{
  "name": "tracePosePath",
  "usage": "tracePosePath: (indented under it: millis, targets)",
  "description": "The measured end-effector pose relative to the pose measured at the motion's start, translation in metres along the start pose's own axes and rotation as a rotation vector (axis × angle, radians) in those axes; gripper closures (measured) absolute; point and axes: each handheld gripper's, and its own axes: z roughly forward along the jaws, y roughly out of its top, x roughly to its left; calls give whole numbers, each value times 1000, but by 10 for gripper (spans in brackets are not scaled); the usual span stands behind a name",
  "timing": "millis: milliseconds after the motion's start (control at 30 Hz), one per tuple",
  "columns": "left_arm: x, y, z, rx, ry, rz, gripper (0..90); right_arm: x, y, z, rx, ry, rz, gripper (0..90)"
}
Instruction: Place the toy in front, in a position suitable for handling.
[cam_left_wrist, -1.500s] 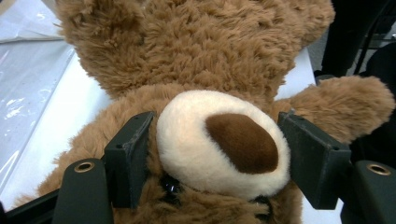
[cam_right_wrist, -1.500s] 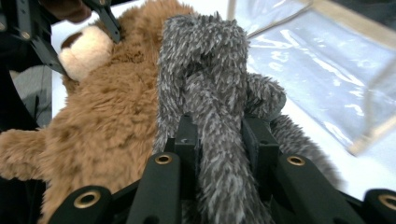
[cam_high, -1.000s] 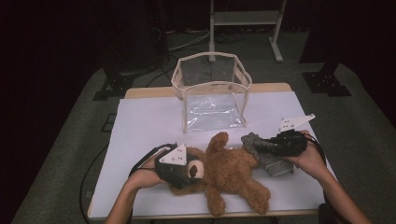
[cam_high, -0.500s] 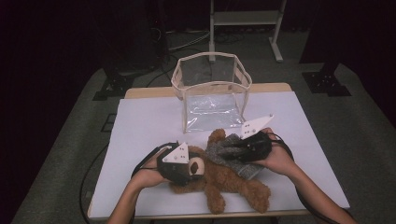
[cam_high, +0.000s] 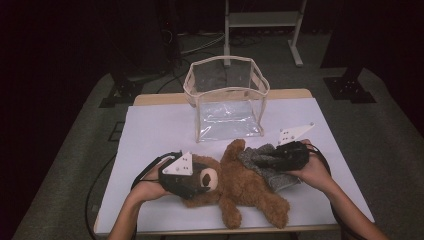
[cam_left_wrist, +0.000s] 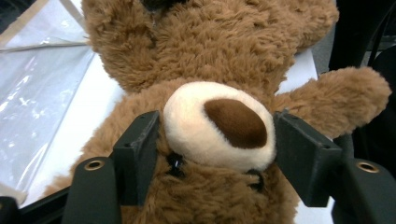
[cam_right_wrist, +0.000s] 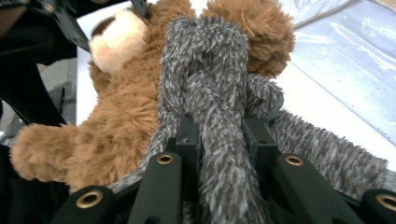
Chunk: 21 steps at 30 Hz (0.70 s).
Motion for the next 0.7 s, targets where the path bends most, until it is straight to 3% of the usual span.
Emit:
tracePosePath:
  millis: [200,433,567,700]
  targets:
    - [3,1,6,-12,19,-15,360,18,14,6,-11,32,-49,717]
    - [7,2,9,-27,43,-41,359,44,33,31,14,86,-129,714]
    - [7,2,3,-29,48,-42,354,38,29,35,53,51,-126,723]
    - [5,4,-5,-13,62,-24,354,30,24,33,50,48,-98,726]
